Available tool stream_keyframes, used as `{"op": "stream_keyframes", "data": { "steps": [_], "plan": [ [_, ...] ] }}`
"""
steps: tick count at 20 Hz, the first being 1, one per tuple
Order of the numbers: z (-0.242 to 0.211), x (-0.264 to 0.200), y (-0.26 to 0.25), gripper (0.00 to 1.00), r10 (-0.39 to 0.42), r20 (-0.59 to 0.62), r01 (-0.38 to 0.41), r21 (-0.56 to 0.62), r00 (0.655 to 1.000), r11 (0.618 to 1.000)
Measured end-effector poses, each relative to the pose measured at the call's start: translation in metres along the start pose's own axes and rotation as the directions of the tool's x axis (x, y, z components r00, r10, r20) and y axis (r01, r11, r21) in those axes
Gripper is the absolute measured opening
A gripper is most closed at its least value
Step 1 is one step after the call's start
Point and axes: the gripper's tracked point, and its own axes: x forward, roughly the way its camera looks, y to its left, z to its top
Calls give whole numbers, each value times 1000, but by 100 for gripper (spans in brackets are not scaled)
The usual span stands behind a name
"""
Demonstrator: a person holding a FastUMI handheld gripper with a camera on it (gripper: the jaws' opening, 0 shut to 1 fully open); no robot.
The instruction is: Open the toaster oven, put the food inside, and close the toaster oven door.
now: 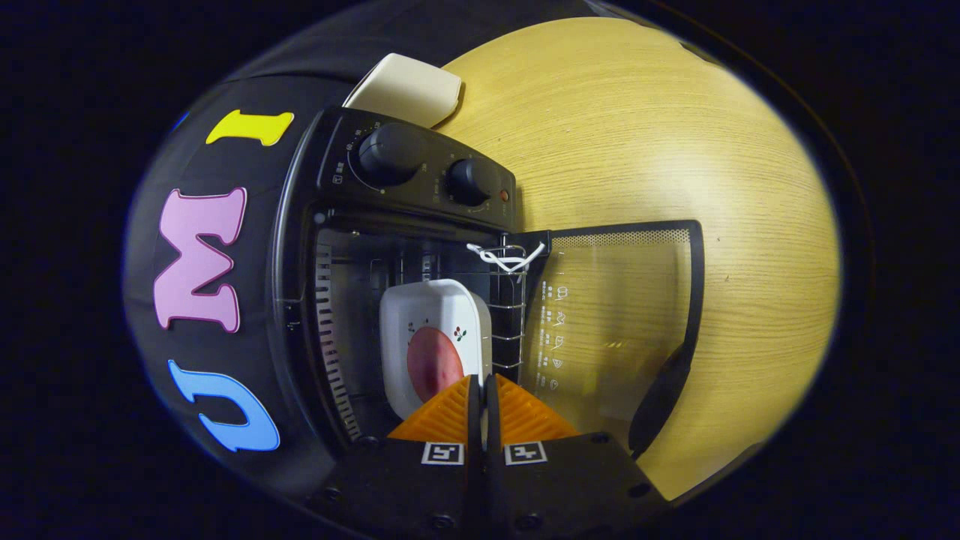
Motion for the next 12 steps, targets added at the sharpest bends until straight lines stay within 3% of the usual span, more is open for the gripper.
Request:
{"op": "stream_keyframes", "data": {
  "steps": [6,10,11,12],
  "plan": [
    [-11,-2,7,11,35,-68,-34,15,997,999],
    [-24,-21,14,67,61,-171,-58,20,983,998],
    [-24,-26,11,90,50,-193,-52,-5,980,999],
    [-26,-31,7,98,32,-212,-41,-40,977,998]
  ]
}}
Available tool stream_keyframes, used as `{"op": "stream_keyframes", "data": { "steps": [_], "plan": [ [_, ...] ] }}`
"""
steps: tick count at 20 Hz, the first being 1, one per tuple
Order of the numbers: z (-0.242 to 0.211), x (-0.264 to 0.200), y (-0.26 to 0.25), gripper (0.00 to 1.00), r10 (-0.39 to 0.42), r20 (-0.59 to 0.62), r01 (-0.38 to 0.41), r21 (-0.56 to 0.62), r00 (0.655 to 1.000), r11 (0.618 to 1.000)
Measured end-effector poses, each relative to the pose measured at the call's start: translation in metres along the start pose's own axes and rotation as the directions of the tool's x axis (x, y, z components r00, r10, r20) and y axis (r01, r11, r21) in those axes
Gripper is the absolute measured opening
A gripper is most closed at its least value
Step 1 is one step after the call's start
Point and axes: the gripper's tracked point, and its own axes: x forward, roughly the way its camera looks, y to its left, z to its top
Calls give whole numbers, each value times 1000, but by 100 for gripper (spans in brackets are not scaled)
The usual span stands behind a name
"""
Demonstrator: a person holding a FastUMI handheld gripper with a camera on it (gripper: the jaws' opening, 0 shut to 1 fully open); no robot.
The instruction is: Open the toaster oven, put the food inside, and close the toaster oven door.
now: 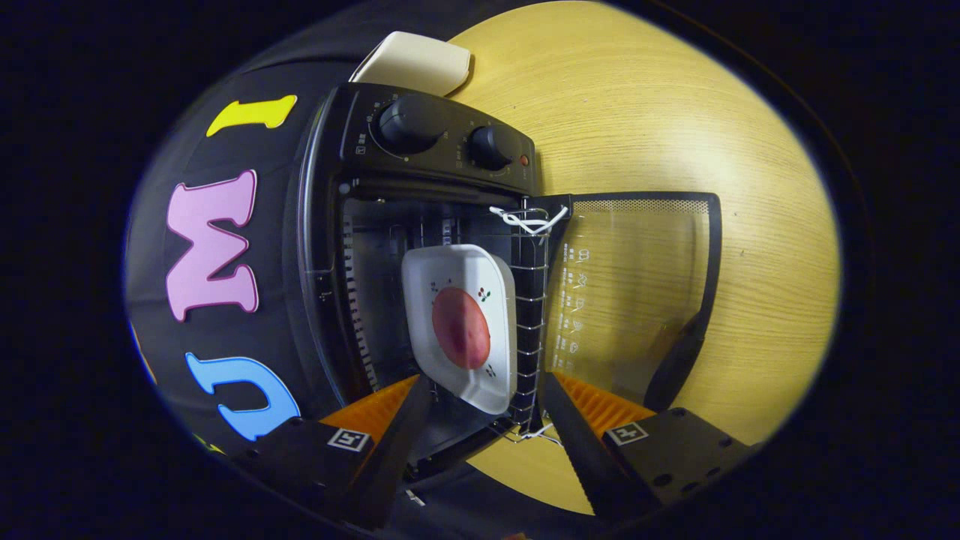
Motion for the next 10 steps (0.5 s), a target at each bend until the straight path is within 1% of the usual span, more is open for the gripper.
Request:
{"op": "stream_keyframes", "data": {
  "steps": [2,3,4,5,8,9,10],
  "plan": [
    [-5,-14,-5,99,-15,-38,12,-78,999,997],
    [-8,-20,-8,99,-27,-65,18,-139,998,990],
    [-8,-28,-10,99,-34,-81,16,-222,996,975],
    [-5,-35,-10,99,-36,-82,8,-312,996,950],
    [7,-57,-8,99,-11,-78,-33,-540,997,841],
    [11,-65,-4,99,15,-68,-53,-605,998,794],
    [18,-71,1,99,56,-54,-78,-675,997,734]
  ]
}}
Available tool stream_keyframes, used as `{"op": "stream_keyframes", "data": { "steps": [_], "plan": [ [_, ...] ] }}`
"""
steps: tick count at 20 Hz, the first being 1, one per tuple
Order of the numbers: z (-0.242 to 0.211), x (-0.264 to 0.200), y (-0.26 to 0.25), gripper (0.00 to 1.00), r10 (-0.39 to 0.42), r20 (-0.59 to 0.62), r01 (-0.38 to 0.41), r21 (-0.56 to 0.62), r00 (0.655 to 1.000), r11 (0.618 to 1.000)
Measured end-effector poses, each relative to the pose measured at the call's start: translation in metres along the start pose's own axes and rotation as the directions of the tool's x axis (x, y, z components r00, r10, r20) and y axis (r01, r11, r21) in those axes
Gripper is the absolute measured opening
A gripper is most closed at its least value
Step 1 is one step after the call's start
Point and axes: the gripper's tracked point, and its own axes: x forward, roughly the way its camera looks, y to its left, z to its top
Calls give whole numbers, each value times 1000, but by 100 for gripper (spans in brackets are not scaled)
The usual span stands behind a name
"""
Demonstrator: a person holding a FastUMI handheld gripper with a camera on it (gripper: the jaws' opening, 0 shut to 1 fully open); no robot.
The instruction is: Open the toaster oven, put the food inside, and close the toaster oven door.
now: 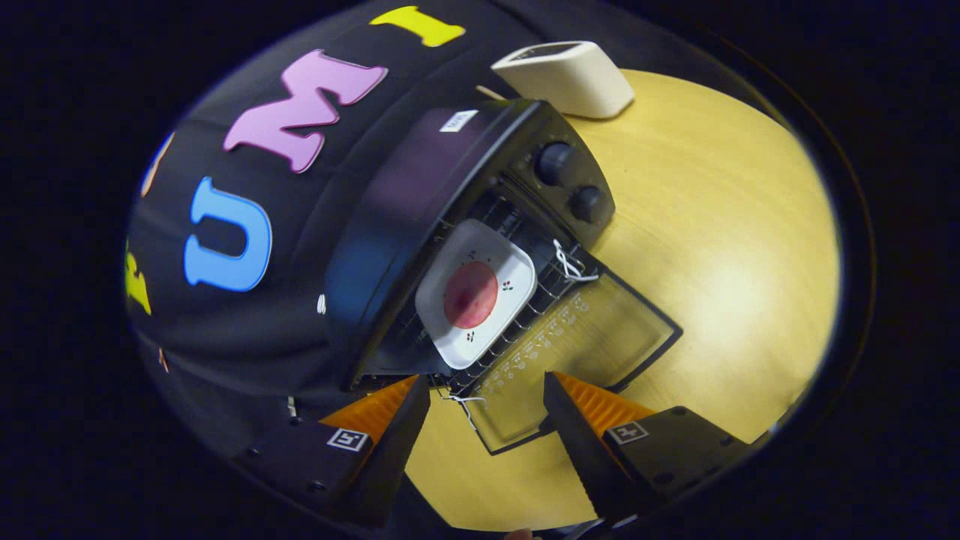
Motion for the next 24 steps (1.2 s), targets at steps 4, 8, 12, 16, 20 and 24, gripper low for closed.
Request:
{"op": "stream_keyframes", "data": {
  "steps": [4,8,12,16,20,24],
  "plan": [
    [-3,-18,-16,99,10,58,15,-419,998,908],
    [-33,-23,-42,99,-23,15,27,-629,1000,777],
    [-78,-21,-54,99,-60,-70,-3,-678,996,735],
    [-105,-2,-81,100,-145,-97,36,-698,985,715],
    [-116,14,-97,100,-215,-96,88,-698,972,710],
    [-118,30,-101,100,-260,-89,133,-677,962,724]
  ]
}}
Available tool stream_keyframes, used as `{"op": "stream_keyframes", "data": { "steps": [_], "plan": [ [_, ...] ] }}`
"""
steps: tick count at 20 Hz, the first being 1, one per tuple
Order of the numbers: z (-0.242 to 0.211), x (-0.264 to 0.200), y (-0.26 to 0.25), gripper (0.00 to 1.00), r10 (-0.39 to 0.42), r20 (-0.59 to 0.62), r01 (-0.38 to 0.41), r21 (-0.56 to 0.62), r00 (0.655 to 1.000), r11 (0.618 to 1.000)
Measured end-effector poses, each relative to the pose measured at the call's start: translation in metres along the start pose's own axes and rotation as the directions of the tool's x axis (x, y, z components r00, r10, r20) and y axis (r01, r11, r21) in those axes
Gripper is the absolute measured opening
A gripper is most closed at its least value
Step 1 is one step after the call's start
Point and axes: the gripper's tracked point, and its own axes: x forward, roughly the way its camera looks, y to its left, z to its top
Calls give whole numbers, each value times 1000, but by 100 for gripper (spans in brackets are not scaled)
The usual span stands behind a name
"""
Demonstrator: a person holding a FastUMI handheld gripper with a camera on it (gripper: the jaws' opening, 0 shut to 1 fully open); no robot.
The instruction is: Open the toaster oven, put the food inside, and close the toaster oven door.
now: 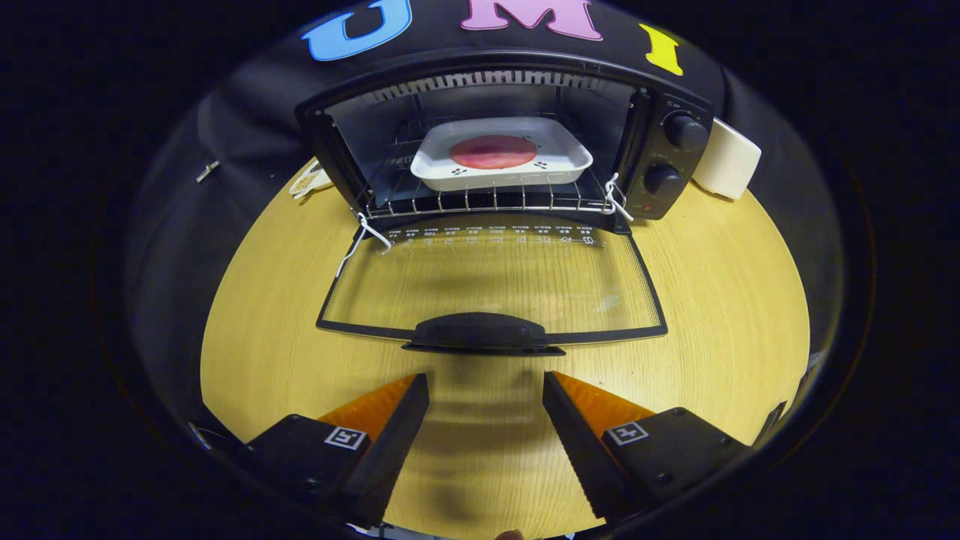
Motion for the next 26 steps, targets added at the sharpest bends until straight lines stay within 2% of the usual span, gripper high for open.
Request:
{"op": "stream_keyframes", "data": {
  "steps": [5,10,18,26],
  "plan": [
    [7,9,3,100,-21,-26,22,52,999,998],
    [15,-6,4,99,-8,25,7,70,1000,998],
    [41,-48,7,99,18,168,-24,32,986,999],
    [107,-93,15,99,56,346,-48,-32,936,998]
  ]
}}
